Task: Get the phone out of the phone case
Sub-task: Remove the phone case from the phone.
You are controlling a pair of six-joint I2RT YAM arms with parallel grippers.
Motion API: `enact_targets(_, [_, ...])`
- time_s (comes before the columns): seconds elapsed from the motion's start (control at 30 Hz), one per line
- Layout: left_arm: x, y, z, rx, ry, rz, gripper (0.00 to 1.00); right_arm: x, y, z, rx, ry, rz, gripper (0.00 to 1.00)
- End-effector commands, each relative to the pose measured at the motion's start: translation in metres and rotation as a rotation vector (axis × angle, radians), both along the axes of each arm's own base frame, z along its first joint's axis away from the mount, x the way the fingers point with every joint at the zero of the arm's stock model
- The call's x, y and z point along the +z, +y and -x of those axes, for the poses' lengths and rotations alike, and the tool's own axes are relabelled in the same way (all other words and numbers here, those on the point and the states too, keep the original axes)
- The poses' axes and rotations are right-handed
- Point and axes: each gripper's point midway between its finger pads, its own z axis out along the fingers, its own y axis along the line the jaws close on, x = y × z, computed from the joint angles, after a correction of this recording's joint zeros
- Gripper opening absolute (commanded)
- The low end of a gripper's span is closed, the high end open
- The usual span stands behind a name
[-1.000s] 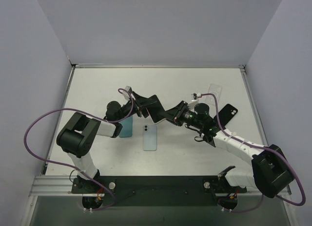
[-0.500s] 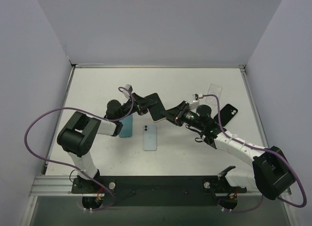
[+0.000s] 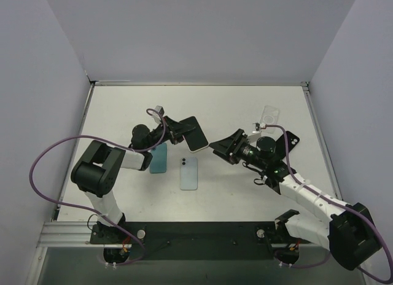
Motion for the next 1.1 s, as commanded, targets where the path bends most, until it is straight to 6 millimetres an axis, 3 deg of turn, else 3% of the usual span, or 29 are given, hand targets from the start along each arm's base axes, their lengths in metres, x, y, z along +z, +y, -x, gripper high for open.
enact_targets(0.0, [0.089,0.011,0.028,-0.006,-0.419,0.172,0.0,0.016,0.003,0.002,0.026,-0.047,-0.042,0.46])
enact_targets(0.27, [0.092,0.012,0.029,-0.002,-0.423,0.176,0.0,0.035,0.015,-0.004,0.052,-0.064,-0.123,0.43])
enact_targets(0.53, [0.1,0.013,0.032,0.001,-0.438,0.187,0.0,0.042,0.027,-0.018,0.06,-0.031,-0.249,0.15])
enact_targets(0.6, [0.1,0.014,0.033,0.0,-0.435,0.188,0.0,0.048,0.03,-0.02,0.073,-0.019,-0.317,0.03])
enact_targets(0.7, [0.106,0.015,0.034,0.007,-0.454,0.194,0.0,0.055,0.032,-0.02,0.08,0.004,-0.422,0.0])
enact_targets(0.8, [0.115,0.018,0.034,0.034,-0.469,0.209,0.0,0.061,0.034,-0.02,0.08,0.039,-0.493,0.0])
enact_targets(1.0, [0.162,0.027,0.05,0.08,-0.617,0.257,0.0,0.084,0.031,-0.024,0.07,0.053,-0.604,0.0])
enact_targets(1.07, [0.185,0.032,0.059,0.088,-0.678,0.286,0.0,0.105,0.027,-0.025,0.083,0.05,-0.698,0.0])
